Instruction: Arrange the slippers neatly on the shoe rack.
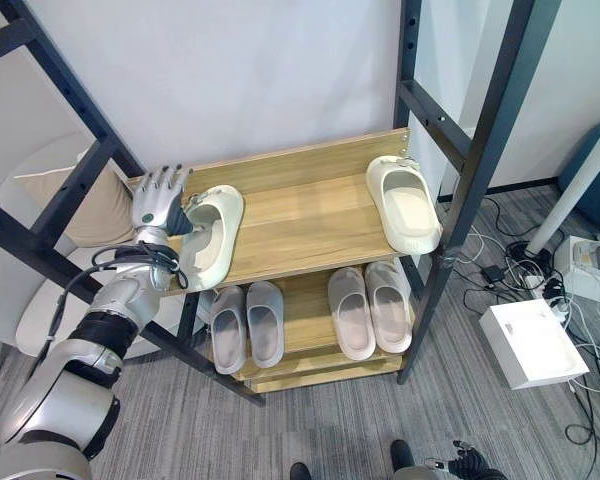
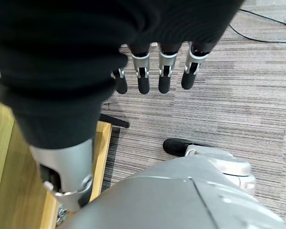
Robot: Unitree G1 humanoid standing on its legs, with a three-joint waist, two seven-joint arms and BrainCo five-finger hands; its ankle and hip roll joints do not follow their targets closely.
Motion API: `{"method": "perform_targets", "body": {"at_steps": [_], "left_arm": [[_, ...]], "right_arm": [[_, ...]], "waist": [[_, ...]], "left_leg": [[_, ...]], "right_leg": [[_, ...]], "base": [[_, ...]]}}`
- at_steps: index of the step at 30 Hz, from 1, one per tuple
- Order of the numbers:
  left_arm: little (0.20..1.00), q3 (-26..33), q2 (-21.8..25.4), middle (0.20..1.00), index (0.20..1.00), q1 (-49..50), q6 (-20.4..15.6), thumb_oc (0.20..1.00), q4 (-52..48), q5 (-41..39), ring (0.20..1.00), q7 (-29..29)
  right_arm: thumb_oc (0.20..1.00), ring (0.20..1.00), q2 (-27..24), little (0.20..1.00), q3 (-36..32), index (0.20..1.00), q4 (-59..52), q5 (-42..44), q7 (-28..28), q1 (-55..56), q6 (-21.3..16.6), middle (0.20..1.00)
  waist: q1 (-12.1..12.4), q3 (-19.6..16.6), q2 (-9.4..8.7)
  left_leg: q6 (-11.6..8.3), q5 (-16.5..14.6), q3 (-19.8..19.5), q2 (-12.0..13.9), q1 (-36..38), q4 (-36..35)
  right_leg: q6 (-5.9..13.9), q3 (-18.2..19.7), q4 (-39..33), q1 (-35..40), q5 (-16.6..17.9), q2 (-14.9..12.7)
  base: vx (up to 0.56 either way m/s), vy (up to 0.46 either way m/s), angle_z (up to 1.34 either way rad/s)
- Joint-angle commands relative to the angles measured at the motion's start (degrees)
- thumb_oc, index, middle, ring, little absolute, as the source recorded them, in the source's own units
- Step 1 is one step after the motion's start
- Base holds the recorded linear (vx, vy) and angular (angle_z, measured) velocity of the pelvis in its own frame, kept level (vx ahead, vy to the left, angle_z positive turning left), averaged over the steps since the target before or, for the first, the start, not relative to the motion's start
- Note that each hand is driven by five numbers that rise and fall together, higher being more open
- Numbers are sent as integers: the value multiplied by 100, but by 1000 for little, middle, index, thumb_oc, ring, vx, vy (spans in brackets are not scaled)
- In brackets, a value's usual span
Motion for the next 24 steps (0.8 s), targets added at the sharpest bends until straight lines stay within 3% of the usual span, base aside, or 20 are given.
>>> {"method": "perform_targets", "body": {"at_steps": [1,10,11,12,13,24], "left_arm": [[1000,58,184,1000,1000,-890,55,1000,430,-148,1000,86],[1000,-529,6,1000,1000,-1432,174,1000,1620,-136,1000,65],[576,-596,6,576,576,-1497,185,576,1734,-115,576,62],[316,-673,8,316,316,-1583,207,316,1819,-82,316,56],[200,-757,-19,200,200,-1644,208,200,1987,-90,200,38],[200,-1175,-116,200,200,-1985,128,200,2071,13,200,-69]], "right_arm": [[1000,1000,59,1000,118,1000,13,94,-77,-252,-36,1000],[1000,1000,-4,1000,192,1000,73,118,-130,-278,-88,1000],[1000,1000,-5,1000,195,1000,75,116,-143,-284,-85,1000],[1000,1000,-12,1000,214,1000,83,120,-152,-283,-93,1000],[1000,1000,-12,1000,224,1000,91,120,-166,-305,-93,1000],[1000,1000,3,1000,279,1000,110,142,-200,-323,-97,1000]], "waist": [[-116,129,-128],[-243,123,-103],[-242,118,-104],[-258,120,-98],[-266,116,-96],[-320,108,-89]], "left_leg": [[-184,-341,-13,-17,207,9],[-201,-358,80,-1,224,9],[-201,-358,86,2,216,9],[-201,-359,94,5,211,9],[-202,-357,103,8,204,9],[-207,-367,138,14,204,9]], "right_leg": [[183,-197,5,257,-564,133],[198,-129,5,205,-543,146],[198,-118,5,193,-542,149],[199,-110,5,181,-540,153],[201,-99,5,167,-536,159],[212,-69,5,141,-536,173]], "base": [[12,-1,-4],[11,-1,-3],[4,-2,-11],[2,-3,-20],[2,2,-14],[3,0,-2]]}}
